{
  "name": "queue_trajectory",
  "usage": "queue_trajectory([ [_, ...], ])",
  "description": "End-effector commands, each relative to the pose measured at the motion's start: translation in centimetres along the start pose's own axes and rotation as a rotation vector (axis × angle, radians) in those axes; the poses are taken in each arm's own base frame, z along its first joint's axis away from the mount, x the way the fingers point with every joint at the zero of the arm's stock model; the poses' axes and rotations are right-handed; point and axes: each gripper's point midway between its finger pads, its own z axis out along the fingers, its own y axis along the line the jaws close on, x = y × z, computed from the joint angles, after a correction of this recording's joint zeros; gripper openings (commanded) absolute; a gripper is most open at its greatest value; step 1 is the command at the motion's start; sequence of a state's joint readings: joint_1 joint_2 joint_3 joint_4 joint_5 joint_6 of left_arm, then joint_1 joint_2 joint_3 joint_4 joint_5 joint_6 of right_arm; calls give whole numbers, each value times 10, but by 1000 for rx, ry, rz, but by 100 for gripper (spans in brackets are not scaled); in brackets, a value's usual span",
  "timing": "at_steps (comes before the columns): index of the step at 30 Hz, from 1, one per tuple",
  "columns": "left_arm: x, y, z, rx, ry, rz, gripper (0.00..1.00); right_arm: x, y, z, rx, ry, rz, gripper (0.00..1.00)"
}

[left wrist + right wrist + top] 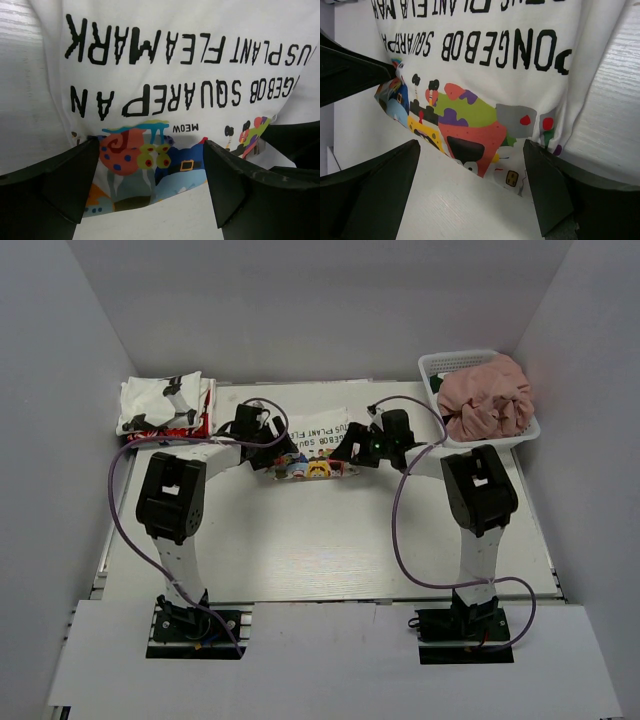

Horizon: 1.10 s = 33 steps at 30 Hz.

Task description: Fold and stack the t-shirts

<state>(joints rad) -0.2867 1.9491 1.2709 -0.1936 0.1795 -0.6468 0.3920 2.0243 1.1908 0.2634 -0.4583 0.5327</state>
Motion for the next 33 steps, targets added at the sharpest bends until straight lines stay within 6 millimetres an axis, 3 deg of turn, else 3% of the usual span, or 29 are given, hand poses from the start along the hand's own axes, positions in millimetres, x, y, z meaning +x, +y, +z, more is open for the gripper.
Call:
queue_trajectory([
  [1, 38, 37, 0, -115, 99, -32, 95, 28, -30, 1, 134, 61, 39, 90],
  [2, 41, 41, 0, -129, 102, -33, 95, 39, -36, 0, 151, 77, 41, 90],
  [4, 54, 55, -5, -171, 122, -37, 94, 32, -30, -9, 164, 48, 12, 90],
  [5, 53, 53, -10, -163, 113, -27, 92, 47, -32, -13, 180, 73, 19, 90],
  [7, 57, 49, -17, -153, 114, -5, 91, 44, -23, -27, 183, 49, -24, 90],
  [8, 54, 43, -30, -164, 100, 5, 91, 56, -17, -28, 176, 70, -40, 90],
  [9, 49, 39, -38, -169, 76, 30, 91, 43, 1, -41, 159, 30, -94, 90],
  [11, 41, 29, -56, -142, 40, 36, 91, 61, 5, -51, 180, 52, -121, 90],
  [12, 30, 21, -76, -122, -16, 70, 93, 56, 24, -66, 164, 12, -180, 90],
  [14, 17, 13, -95, -103, -82, 100, 99, 55, 28, -74, 175, -17, -221, 90],
  [17, 8, 18, -116, -138, -153, 127, 99, 53, 38, -95, 182, -73, -245, 90],
  [18, 6, 22, -117, -144, -156, 135, 99, 61, 35, -99, 184, -67, -244, 90],
  [21, 4, 32, -106, -184, -137, 134, 99, 60, 42, -108, 165, -92, -247, 90],
  [24, 2, 44, -83, -269, -76, 130, 99, 57, 47, -117, 163, -104, -254, 90],
  [25, -9, 43, -80, -293, -94, 131, 99, 58, 47, -119, 167, -105, -256, 90],
  [27, -4, 53, -64, -338, -51, 118, 99, 55, 53, -127, 154, -124, -263, 90],
  [33, -3, 57, -38, -344, -32, 99, 99, 49, 63, -141, 151, -146, -273, 90],
])
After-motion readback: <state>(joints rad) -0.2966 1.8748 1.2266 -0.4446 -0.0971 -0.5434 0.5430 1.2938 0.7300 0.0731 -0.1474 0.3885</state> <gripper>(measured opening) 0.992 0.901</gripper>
